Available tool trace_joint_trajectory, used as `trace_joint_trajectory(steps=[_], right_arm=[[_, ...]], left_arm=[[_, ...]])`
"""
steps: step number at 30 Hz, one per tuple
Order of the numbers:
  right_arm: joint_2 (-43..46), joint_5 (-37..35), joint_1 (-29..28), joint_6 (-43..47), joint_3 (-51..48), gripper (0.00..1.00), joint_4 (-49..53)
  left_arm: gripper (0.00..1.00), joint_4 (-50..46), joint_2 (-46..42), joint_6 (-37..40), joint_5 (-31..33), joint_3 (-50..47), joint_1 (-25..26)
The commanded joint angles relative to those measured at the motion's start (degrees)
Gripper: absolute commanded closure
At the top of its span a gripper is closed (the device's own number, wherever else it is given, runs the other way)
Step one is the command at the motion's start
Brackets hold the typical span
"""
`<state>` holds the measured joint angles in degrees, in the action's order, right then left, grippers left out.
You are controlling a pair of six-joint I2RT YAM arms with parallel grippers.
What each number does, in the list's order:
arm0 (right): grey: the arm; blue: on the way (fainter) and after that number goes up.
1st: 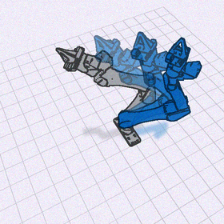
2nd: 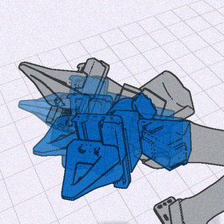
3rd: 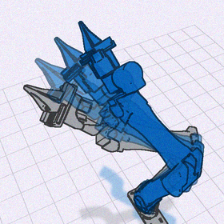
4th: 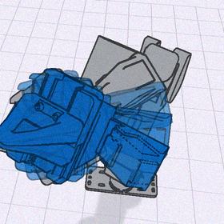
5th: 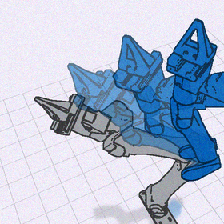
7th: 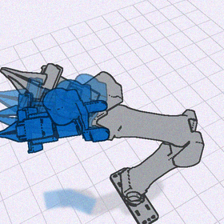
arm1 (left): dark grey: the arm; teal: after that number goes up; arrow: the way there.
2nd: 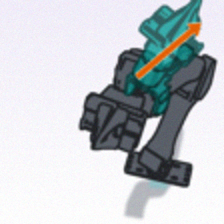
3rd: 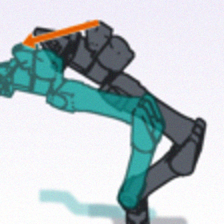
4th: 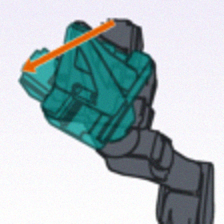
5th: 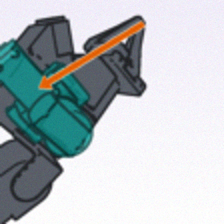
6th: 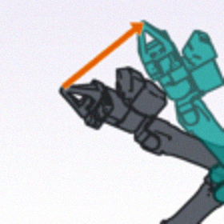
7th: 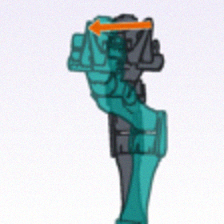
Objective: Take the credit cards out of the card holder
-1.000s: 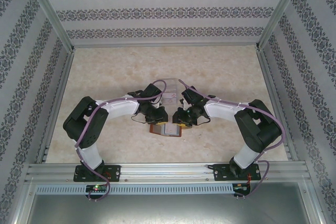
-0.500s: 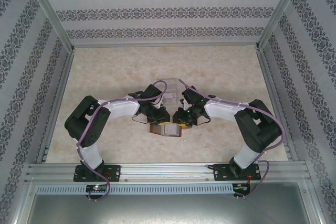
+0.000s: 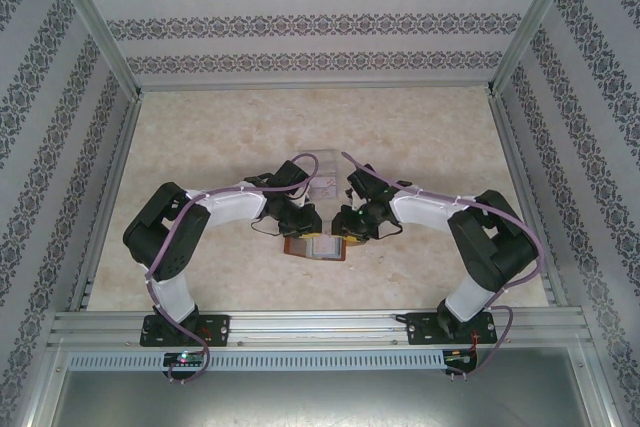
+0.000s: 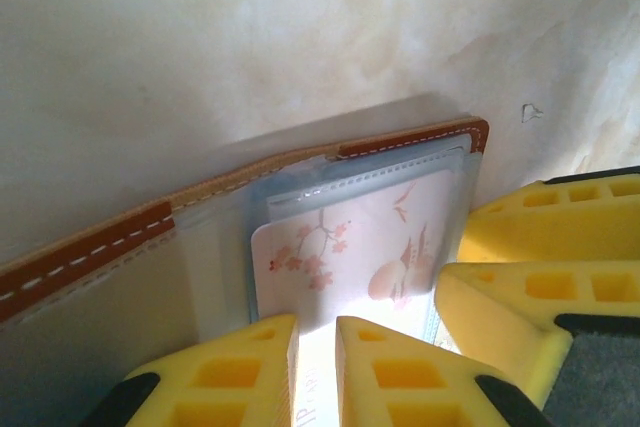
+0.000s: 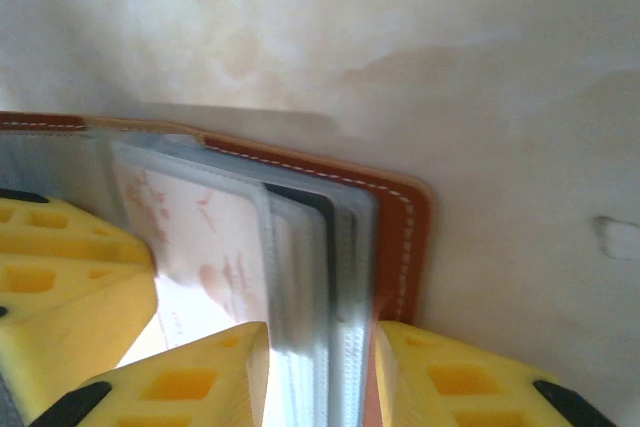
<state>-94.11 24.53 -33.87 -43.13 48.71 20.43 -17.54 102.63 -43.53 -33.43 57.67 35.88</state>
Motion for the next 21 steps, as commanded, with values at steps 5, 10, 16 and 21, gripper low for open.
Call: trace_joint_trajectory(steps=[5, 10, 16, 21], right_arm=[[5.28, -0.58, -0.31, -1.04, -0.02, 0.65, -0.35], [2.53, 1.32, -1.52, -2.01, 0.33, 0.66, -2.56], [-0.66, 0.73, -2.07, -1.95, 0.16, 0.66, -3.29], [0.04, -0.39, -2.07, -1.62, -0.15, 0.66, -2.39]], left_arm=[[0.82, 1.35, 0.46, -0.63, -1.81, 0.08, -0.63], [0.82, 1.98, 0.90, -0.79, -2.44, -0.08, -0.62], [0.82, 1.99, 1.32, -0.59, -2.74, -0.23, -0.59], [0.82, 2.13, 1.43, -0.59, -3.09, -0.21, -0.62]])
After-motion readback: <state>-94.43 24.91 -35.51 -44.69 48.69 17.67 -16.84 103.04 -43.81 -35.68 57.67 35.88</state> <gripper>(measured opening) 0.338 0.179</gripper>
